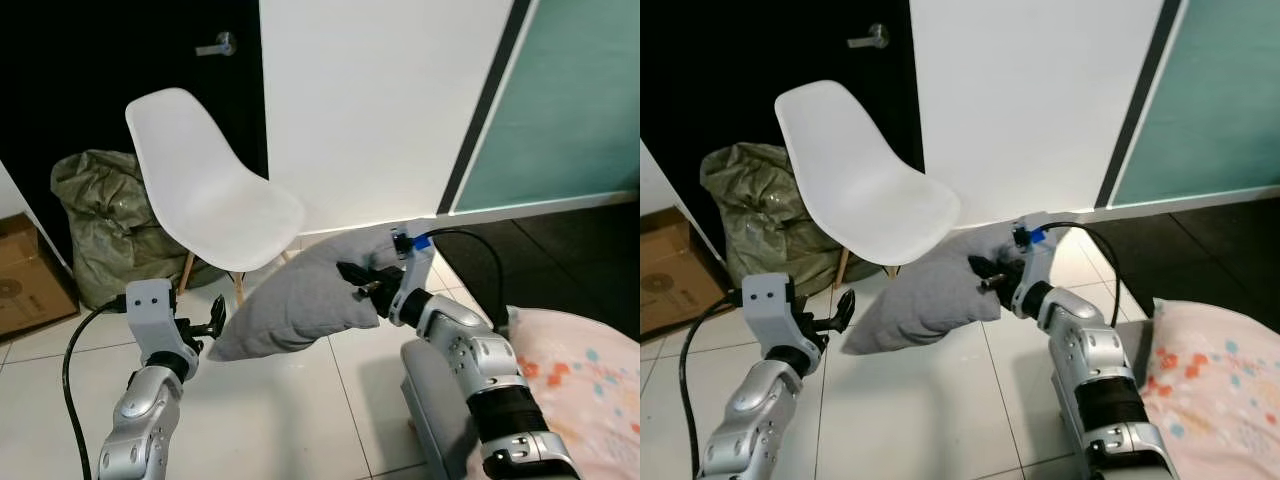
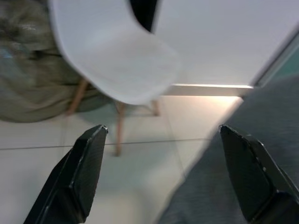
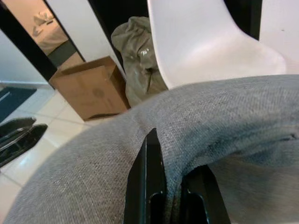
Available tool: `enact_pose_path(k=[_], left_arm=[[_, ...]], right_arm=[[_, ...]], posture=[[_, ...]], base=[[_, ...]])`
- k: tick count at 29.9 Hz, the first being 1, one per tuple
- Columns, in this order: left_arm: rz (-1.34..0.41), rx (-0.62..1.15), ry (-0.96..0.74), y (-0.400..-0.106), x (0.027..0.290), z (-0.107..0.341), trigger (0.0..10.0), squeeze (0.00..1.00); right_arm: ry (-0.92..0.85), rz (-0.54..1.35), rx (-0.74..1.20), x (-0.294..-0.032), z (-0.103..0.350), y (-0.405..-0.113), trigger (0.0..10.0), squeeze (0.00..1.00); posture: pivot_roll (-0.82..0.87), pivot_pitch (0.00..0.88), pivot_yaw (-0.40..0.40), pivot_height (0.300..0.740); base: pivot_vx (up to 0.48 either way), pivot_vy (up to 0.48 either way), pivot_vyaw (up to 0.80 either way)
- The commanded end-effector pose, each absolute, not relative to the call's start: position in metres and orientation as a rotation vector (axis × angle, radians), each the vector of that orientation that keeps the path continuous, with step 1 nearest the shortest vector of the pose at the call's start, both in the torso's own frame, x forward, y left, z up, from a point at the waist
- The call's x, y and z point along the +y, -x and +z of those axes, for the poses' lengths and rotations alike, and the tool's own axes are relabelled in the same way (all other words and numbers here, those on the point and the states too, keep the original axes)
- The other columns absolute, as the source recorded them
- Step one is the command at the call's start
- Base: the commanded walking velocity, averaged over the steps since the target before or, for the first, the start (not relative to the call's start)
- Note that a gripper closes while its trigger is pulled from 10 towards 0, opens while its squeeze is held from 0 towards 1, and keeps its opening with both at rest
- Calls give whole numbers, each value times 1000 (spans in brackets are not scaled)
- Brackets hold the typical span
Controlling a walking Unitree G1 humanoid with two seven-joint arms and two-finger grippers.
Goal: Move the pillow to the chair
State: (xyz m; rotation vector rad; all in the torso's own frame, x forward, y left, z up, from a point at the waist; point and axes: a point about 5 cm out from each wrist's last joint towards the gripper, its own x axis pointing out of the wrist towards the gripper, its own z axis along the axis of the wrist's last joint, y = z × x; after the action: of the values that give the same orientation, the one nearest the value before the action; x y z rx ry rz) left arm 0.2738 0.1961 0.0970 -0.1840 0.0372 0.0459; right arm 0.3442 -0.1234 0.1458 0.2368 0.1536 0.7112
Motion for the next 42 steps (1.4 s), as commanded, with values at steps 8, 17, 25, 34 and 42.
enact_pose_path(k=[8, 17, 25, 34, 42], left_arm=[[32, 39, 182, -274, 194, 97, 10000, 0], [28, 42, 180, -275, 195, 97, 10000, 0], [15, 35, 168, -278, 195, 101, 10000, 0], [18, 37, 167, -277, 195, 100, 10000, 0], [14, 43, 170, -277, 194, 98, 10000, 0]], right_arm=[[-218, 715, 59, -125, 162, -348, 10000, 0], [-223, 709, 53, -124, 162, -349, 10000, 0], [-207, 726, 26, -122, 164, -347, 10000, 0], [-222, 696, 47, -122, 163, -351, 10000, 0], [-218, 677, 66, -124, 162, -353, 10000, 0]], posture=[[-115, 3, -34, 738], [-118, 2, -24, 738], [-97, 7, -8, 738], [-107, 5, -22, 738], [-113, 2, -23, 738]], base=[[480, 0, 0], [480, 0, 0], [480, 0, 400], [480, 0, 356], [480, 0, 0]])
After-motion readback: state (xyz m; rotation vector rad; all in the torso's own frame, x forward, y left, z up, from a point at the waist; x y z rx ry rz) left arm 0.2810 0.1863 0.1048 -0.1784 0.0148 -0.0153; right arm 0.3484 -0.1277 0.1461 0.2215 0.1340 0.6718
